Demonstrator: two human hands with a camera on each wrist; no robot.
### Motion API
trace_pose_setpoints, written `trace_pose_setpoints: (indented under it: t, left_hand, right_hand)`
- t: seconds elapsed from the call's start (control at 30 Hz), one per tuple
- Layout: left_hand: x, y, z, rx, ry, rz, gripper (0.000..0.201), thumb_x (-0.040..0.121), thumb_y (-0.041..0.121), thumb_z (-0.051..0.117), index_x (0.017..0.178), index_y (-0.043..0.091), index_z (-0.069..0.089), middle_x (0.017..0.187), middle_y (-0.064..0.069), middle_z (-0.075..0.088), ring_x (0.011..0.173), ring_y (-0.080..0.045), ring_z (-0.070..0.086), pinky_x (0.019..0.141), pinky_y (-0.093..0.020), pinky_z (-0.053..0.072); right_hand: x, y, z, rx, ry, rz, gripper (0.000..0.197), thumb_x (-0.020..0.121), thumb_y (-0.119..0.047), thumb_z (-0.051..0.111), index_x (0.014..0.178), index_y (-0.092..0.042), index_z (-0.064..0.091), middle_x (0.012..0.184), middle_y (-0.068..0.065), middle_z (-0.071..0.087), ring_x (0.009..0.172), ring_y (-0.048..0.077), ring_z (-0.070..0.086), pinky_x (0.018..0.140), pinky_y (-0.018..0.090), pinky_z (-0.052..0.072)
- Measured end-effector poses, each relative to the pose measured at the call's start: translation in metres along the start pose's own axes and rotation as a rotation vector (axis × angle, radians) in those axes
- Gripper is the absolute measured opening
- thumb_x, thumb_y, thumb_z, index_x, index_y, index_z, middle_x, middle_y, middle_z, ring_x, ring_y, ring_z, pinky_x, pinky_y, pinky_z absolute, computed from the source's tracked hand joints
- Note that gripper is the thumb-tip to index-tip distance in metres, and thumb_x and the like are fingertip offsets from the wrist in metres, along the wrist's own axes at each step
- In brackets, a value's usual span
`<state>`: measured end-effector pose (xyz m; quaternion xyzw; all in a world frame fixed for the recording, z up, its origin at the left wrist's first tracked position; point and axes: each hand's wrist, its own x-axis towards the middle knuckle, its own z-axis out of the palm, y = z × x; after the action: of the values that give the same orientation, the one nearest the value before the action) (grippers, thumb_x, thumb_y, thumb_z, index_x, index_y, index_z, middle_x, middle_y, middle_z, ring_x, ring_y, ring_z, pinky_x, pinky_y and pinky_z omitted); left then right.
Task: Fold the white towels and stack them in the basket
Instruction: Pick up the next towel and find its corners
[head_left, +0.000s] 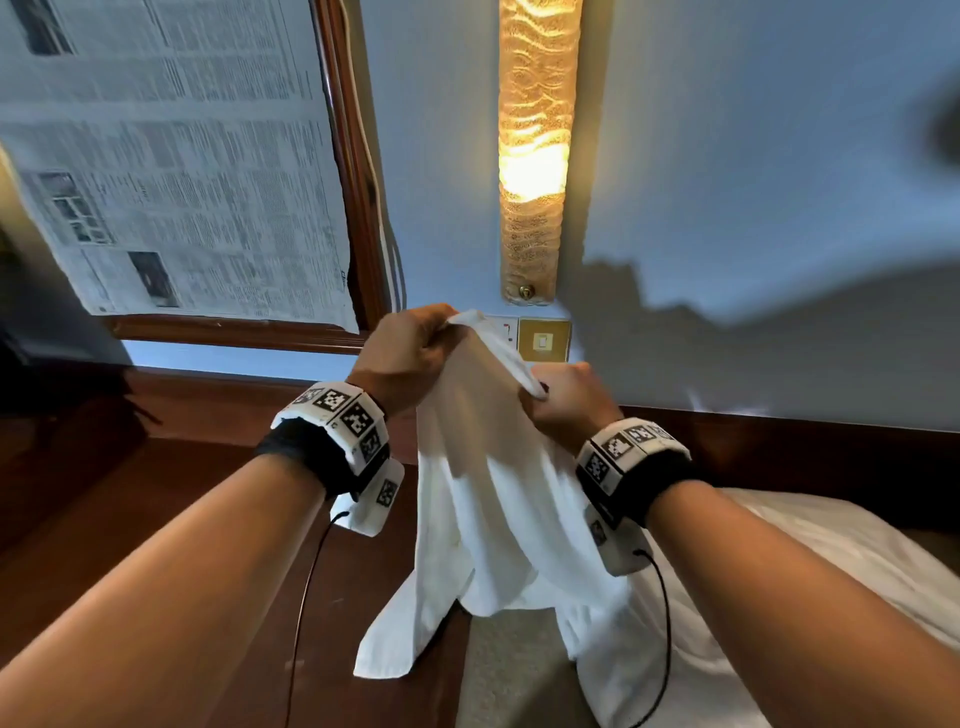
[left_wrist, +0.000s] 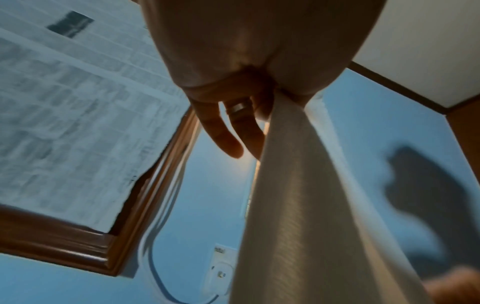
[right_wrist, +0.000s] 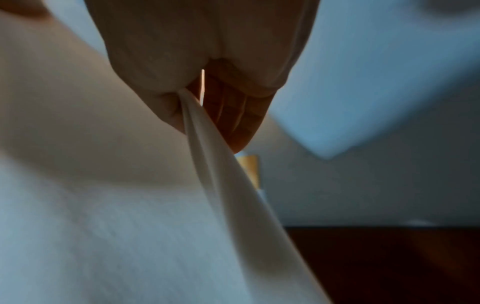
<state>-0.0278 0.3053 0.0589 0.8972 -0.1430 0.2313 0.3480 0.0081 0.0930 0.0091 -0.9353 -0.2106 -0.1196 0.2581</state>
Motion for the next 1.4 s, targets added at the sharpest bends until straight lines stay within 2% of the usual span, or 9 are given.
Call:
trace_pose_setpoints:
  t: [0.17, 0.33, 0.43, 0.67, 0.83, 0.97, 1.13, 1.27, 1.4]
  left_hand:
    - [-0.016, -0.035, -0.045, -0.120, 0.130, -0.079, 0.025, 0.100, 0.030, 0.050, 0.101, 0.015, 0.070, 0.090, -0.007, 0.071, 0.085, -0.016, 0.065, 0.079, -0.034, 0.051]
    - [-0.032, -0.054, -0.078, -0.339, 0.160, -0.119, 0.018, 0.105, 0.012, 0.049, 0.102, 0.014, 0.067, 0.084, 0.012, 0.063, 0.073, 0.014, 0.056, 0.070, -0.003, 0.040]
    - [-0.040, -0.059, -0.094, -0.491, 0.093, -0.039, 0.020, 0.104, 0.009, 0.049, 0.099, -0.003, 0.064, 0.088, 0.000, 0.063, 0.078, 0.012, 0.059, 0.076, -0.006, 0.043]
    - [-0.075, -0.066, -0.113, -0.718, -0.142, 0.041, 0.026, 0.105, 0.009, 0.047, 0.121, 0.004, 0.066, 0.133, 0.004, 0.060, 0.113, 0.009, 0.058, 0.096, -0.011, 0.043]
    - [-0.099, -0.058, -0.119, -0.720, -0.194, 0.089, 0.029, 0.108, 0.017, 0.042, 0.089, 0.020, 0.064, 0.075, 0.015, 0.064, 0.071, 0.005, 0.054, 0.070, -0.020, 0.045]
    - [-0.107, -0.052, -0.126, -0.626, -0.268, 0.142, 0.024, 0.106, 0.030, 0.046, 0.089, 0.026, 0.062, 0.080, 0.011, 0.061, 0.072, 0.002, 0.056, 0.073, -0.023, 0.047]
    - [-0.121, -0.046, -0.134, -0.639, -0.302, 0.120, 0.026, 0.106, 0.030, 0.046, 0.084, 0.030, 0.061, 0.073, 0.022, 0.059, 0.068, 0.012, 0.051, 0.069, -0.009, 0.040]
    - [-0.128, -0.048, -0.136, -0.645, -0.330, 0.063, 0.023, 0.105, 0.036, 0.045, 0.092, 0.031, 0.063, 0.083, 0.018, 0.061, 0.072, 0.013, 0.055, 0.070, -0.009, 0.041]
    - [-0.133, -0.030, -0.126, -0.692, -0.370, 0.010, 0.030, 0.105, 0.040, 0.042, 0.107, 0.022, 0.066, 0.095, 0.006, 0.065, 0.085, -0.001, 0.061, 0.077, -0.020, 0.047]
  right_hand:
    - [-0.049, 0.058, 0.004, -0.136, 0.072, 0.333, 0.013, 0.084, -0.023, 0.063, 0.077, -0.013, 0.068, 0.082, 0.016, 0.070, 0.081, 0.039, 0.064, 0.067, 0.035, 0.045]
    - [-0.054, 0.015, 0.000, 0.020, 0.433, 0.480, 0.035, 0.082, -0.031, 0.043, 0.093, -0.012, 0.070, 0.096, 0.022, 0.070, 0.092, 0.044, 0.062, 0.073, 0.039, 0.046]
    - [-0.034, -0.049, 0.009, 0.223, 0.572, 0.400, 0.039, 0.078, -0.021, 0.039, 0.098, -0.013, 0.071, 0.099, 0.017, 0.072, 0.095, 0.037, 0.063, 0.073, 0.031, 0.041]
    - [-0.022, -0.202, 0.030, 0.127, 0.606, -0.130, 0.016, 0.075, -0.017, 0.054, 0.082, -0.010, 0.067, 0.075, 0.006, 0.067, 0.069, 0.030, 0.059, 0.064, 0.037, 0.047]
    - [-0.050, -0.234, 0.029, -0.029, 0.606, -0.156, 0.010, 0.078, -0.011, 0.062, 0.069, -0.007, 0.060, 0.064, 0.010, 0.061, 0.061, 0.033, 0.057, 0.056, 0.037, 0.043]
    - [-0.092, -0.229, 0.037, -0.131, 0.457, -0.139, 0.011, 0.088, -0.015, 0.060, 0.081, -0.006, 0.059, 0.074, 0.010, 0.062, 0.067, 0.028, 0.058, 0.061, 0.034, 0.044]
    - [-0.145, -0.171, 0.063, -0.299, 0.258, 0.277, 0.016, 0.088, -0.013, 0.058, 0.101, -0.013, 0.068, 0.091, 0.010, 0.069, 0.084, 0.037, 0.065, 0.071, 0.040, 0.053]
    - [-0.196, -0.139, 0.059, -0.149, 0.404, 0.687, 0.024, 0.094, -0.010, 0.054, 0.110, -0.013, 0.071, 0.099, 0.015, 0.071, 0.090, 0.035, 0.064, 0.071, 0.031, 0.044]
    - [-0.191, -0.144, 0.039, 0.034, 0.552, 0.667, 0.025, 0.089, -0.001, 0.055, 0.105, -0.011, 0.072, 0.100, 0.015, 0.072, 0.094, 0.034, 0.063, 0.073, 0.027, 0.040]
